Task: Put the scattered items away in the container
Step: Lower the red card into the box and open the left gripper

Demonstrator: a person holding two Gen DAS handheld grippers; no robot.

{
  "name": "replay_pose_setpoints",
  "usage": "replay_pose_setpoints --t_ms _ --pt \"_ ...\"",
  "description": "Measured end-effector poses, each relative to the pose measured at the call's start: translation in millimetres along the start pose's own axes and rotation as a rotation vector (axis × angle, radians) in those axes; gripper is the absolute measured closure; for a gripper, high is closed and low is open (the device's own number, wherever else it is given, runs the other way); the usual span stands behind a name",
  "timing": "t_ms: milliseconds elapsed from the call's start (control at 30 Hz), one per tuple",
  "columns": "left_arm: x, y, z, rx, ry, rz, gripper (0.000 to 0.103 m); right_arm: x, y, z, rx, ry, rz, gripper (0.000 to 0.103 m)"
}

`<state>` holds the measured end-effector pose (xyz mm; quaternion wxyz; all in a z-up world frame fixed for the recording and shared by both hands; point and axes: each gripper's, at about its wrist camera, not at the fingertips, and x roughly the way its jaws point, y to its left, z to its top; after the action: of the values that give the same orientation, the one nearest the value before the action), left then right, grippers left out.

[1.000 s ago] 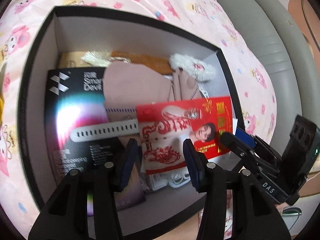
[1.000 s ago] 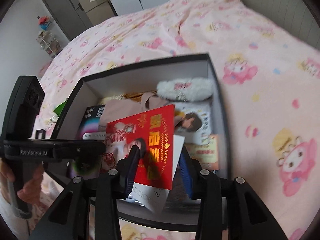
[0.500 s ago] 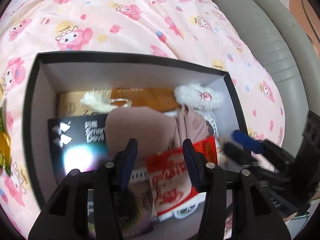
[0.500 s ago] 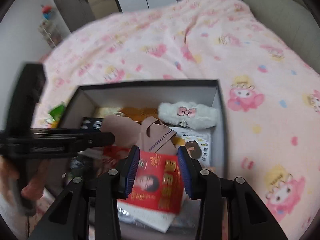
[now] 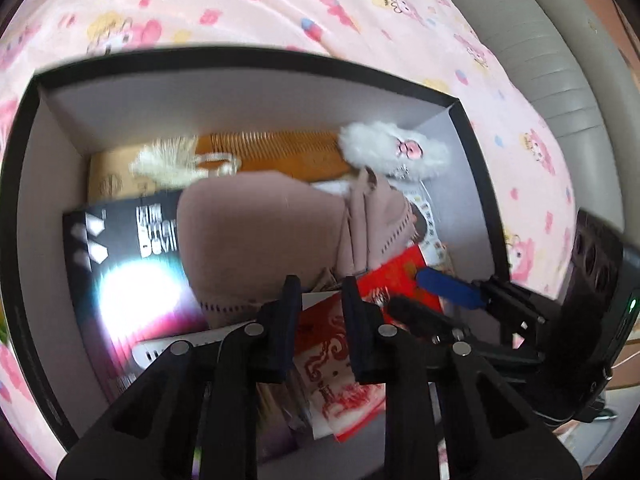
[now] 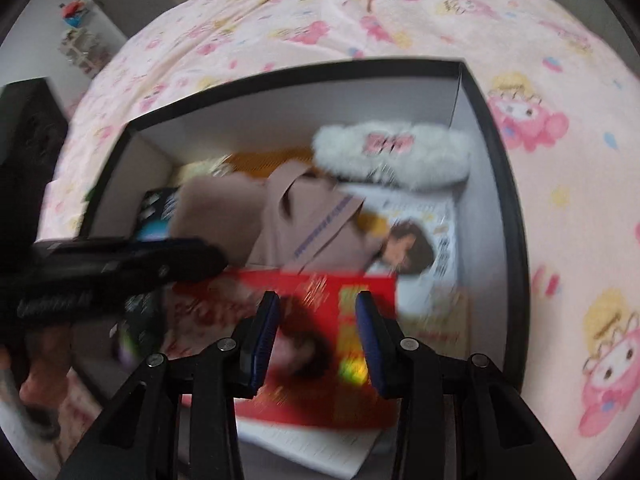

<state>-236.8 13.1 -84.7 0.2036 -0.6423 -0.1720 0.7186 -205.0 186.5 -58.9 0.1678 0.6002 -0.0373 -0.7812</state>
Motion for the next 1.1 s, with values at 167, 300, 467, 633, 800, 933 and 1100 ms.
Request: replay_pose_setpoints --t_ms 167,300,467,633,800,933,1100 --pt "-17.7 13.6 -23.2 -0.042 -0.025 0.029 0.082 -25.1 -6.9 -14.3 0.037 -0.071 0.028 0.068" --pt "-14.9 8.1 -32.3 -0.015 0.009 0.036 0.064 -29.1 -7.2 -11.8 0.052 -0.126 -0.009 0.068" --pt "-6.7 -6.0 -32.3 0.035 0.017 -0.009 0.063 -24.4 -9.6 -8.0 0.08 -0.151 -0.035 0.068" --pt "-20.0 -9.4 -31.4 0.047 -0.02 -0.054 0.063 -38.6 -7.1 -10.2 0.093 -0.201 -0.111 0.068" --pt "-17.0 4.3 -29.3 0.015 0.006 -0.037 0.063 -48.4 12.6 -13.1 -0.021 -0.273 -0.278 0.067" --pt "0.3 -14.1 -29.6 0.048 0.038 -0.055 0.063 -45.6 1.9 -12.9 -0.013 -0.236 -0.269 0.068" --pt "-0.4 -25.4 -31.2 0.103 0.02 -0.105 0.063 -54.2 -0.5 -11.9 0.007 -0.28 -0.327 0.067"
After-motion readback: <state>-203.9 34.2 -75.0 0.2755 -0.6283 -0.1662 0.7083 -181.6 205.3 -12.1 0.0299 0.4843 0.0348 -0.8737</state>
